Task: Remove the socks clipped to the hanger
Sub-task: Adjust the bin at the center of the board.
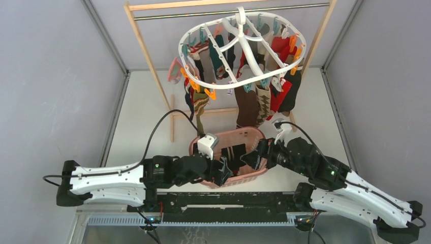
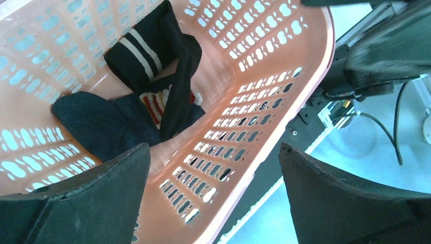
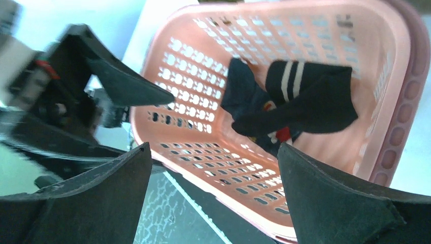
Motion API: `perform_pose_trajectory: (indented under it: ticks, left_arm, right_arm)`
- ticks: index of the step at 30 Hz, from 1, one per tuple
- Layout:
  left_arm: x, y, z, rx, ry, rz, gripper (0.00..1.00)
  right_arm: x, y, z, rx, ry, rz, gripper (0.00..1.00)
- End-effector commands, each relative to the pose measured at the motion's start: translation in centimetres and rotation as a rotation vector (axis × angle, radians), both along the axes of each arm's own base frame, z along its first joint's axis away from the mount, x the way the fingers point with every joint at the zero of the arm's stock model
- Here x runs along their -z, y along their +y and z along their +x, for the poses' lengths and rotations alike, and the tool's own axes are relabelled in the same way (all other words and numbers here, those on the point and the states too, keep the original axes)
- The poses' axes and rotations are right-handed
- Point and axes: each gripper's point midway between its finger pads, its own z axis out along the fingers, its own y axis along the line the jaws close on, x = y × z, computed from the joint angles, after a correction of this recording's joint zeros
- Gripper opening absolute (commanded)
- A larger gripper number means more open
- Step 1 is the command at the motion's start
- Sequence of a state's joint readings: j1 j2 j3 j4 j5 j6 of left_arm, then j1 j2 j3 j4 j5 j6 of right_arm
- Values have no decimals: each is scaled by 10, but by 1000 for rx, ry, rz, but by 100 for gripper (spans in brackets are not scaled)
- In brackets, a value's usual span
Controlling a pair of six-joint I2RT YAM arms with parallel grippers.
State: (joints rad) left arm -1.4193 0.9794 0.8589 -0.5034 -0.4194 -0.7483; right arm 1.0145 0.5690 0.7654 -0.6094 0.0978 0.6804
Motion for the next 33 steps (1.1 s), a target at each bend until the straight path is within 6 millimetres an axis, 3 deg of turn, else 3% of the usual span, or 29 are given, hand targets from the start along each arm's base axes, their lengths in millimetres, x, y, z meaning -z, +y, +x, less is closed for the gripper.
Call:
perform_pose_trajectory:
  ticks: [1, 6, 16, 24, 33]
  left_arm:
    - [-23, 4, 2, -67, -17, -81, 100]
    - [-42, 19, -2, -85, -51, -126, 100]
    - [-54, 49, 12, -153, -125, -180, 100]
    - [-59, 69, 24, -224, -180, -174, 100]
    - [-43, 58, 23, -210, -177, -169, 100]
  right_arm:
    - [23, 6, 1, 56, 73, -23, 100]
    - [35, 17, -9, 37, 71, -74, 98]
    - [1, 6, -1, 59, -65, -60, 97]
    - [-26, -36, 32, 231, -208, -128, 90]
    - [-45, -56, 72, 331, -235, -87, 83]
